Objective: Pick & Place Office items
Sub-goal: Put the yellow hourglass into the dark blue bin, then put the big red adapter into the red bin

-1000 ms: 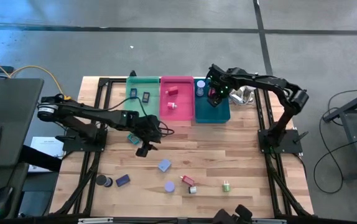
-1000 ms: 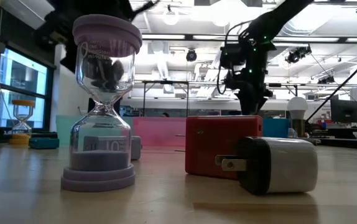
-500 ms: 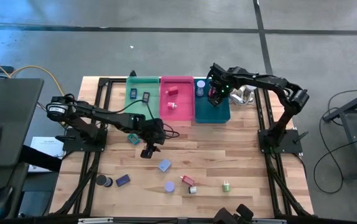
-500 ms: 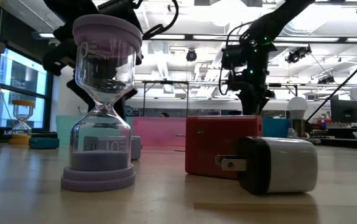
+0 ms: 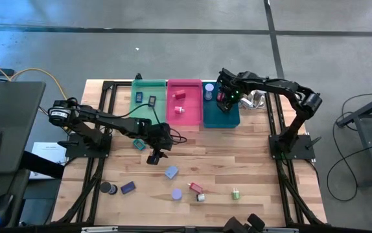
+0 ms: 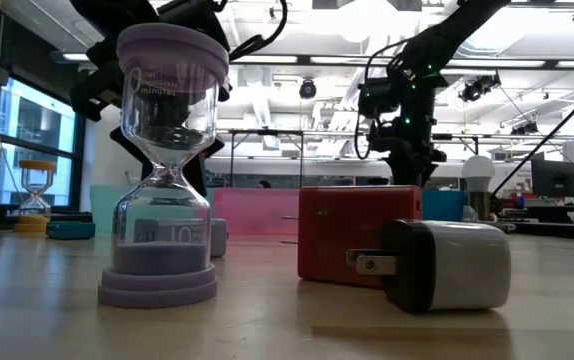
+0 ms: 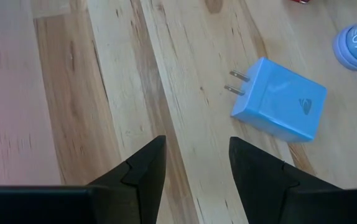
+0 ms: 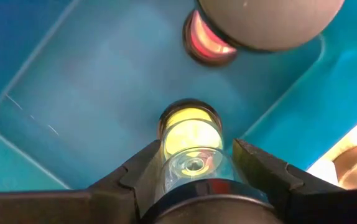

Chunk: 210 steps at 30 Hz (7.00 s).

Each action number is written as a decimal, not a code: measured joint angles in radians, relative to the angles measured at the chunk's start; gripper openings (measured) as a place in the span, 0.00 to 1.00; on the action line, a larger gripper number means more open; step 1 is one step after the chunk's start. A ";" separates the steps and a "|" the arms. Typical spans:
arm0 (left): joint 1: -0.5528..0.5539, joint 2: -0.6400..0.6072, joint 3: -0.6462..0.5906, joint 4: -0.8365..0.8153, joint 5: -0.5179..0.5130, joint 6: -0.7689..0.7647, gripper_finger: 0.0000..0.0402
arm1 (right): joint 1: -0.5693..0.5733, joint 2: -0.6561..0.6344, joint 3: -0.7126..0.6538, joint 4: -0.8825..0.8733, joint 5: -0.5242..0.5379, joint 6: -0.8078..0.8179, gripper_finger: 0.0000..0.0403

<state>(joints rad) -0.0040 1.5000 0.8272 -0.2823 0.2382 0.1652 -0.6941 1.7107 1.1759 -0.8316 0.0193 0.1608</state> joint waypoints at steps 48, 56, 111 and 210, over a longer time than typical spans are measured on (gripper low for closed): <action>0.000 0.000 0.001 -0.001 0.001 -0.004 0.42 | 0.031 0.070 0.000 0.071 0.083 -0.130 0.81; 0.000 0.000 0.001 -0.001 0.001 -0.003 0.42 | 0.071 -0.031 0.001 0.102 0.210 -0.140 0.81; -0.566 -0.241 0.002 -0.121 -0.276 -0.548 0.42 | 0.946 -0.495 -0.376 0.908 0.314 0.105 0.81; -0.562 -0.239 0.001 -0.129 -0.230 -0.323 0.42 | 1.246 0.325 0.128 0.565 0.348 0.527 0.78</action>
<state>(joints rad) -0.5659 1.2606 0.8280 -0.4110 0.0083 -0.1577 0.5517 2.0357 1.3038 -0.2664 0.3669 0.6876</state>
